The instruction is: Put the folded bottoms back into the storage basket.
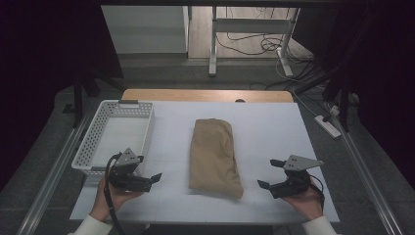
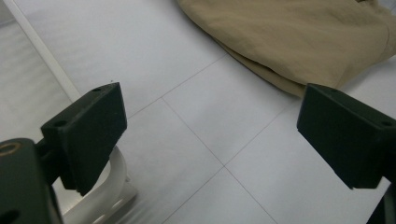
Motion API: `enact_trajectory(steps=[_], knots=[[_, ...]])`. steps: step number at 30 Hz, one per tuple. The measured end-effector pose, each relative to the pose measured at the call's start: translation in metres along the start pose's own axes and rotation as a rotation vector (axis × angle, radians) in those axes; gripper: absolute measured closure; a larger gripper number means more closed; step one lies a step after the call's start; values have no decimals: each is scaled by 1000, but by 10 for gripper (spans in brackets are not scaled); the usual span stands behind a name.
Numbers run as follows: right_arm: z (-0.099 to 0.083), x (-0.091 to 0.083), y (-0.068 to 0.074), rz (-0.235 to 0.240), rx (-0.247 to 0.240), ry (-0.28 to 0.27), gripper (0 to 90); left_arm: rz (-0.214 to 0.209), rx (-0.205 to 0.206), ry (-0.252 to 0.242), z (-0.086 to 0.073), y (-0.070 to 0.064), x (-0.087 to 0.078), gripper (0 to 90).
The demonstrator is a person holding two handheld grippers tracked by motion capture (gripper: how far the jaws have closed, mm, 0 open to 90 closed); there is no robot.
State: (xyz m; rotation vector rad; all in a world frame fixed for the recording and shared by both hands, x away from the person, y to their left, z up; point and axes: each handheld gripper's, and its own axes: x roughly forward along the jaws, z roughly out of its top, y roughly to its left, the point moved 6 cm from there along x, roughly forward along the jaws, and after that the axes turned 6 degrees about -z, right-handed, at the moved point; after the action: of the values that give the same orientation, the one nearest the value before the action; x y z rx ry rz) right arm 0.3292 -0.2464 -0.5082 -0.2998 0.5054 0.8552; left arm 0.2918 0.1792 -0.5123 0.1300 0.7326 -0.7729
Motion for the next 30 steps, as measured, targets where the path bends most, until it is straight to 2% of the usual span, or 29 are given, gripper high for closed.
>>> enact_trajectory(steps=[6, 19, 24, 30], knots=[[-2, 1, 0, 8, 14, 3, 97, -2, -15, -10, 2, 3, -3, 82], [-3, -5, -2, 12, 27, -1, 100, 12, -15, -16, 3, 6, -4, 86], [3, -5, 0, 14, 14, -10, 100, 15, 0, -17, 1, 5, -7, 86], [9, -9, 6, 27, 22, -39, 102, 16, -8, -24, 1, 9, -8, 88]])
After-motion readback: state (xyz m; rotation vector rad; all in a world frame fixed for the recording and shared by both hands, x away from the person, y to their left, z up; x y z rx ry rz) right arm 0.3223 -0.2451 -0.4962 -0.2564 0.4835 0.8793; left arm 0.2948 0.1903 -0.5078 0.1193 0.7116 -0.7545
